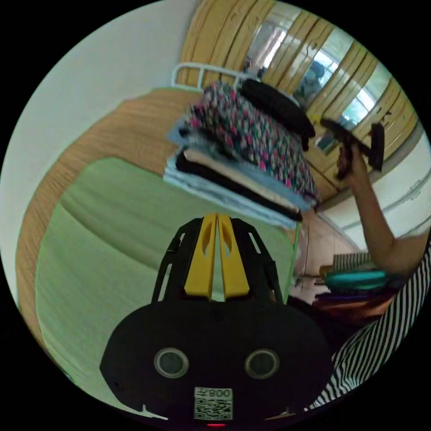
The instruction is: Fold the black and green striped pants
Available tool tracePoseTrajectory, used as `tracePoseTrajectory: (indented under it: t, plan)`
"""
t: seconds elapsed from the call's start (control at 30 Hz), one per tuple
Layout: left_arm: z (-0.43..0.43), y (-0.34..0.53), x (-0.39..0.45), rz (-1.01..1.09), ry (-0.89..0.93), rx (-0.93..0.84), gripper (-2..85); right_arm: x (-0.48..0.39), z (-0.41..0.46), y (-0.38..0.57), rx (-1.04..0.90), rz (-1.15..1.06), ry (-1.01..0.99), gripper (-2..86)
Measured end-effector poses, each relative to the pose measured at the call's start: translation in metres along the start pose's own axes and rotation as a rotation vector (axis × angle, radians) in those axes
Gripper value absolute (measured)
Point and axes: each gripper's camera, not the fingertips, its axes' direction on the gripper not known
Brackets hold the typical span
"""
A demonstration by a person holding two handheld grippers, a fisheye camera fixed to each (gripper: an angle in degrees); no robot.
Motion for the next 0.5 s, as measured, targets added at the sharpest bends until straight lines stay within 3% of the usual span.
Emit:
tracePoseTrajectory:
  t: [0.13, 0.33, 0.5]
  plan:
    - [0.025, 0.038, 0.029, 0.024, -0.103, -0.170, 0.2, 0.047, 0.004, -0.038, -0.060, 0.017, 0.148, 7.6]
    - [0.005, 0.067, 0.054, -0.039, -0.137, -0.109, 0.2, 0.074, 0.015, -0.079, -0.114, -0.015, 0.347, 10.0]
    - [-0.018, 0.082, 0.065, -0.068, -0.109, -0.119, 0.3, 0.094, 0.044, -0.099, -0.272, -0.013, 0.348, 12.0]
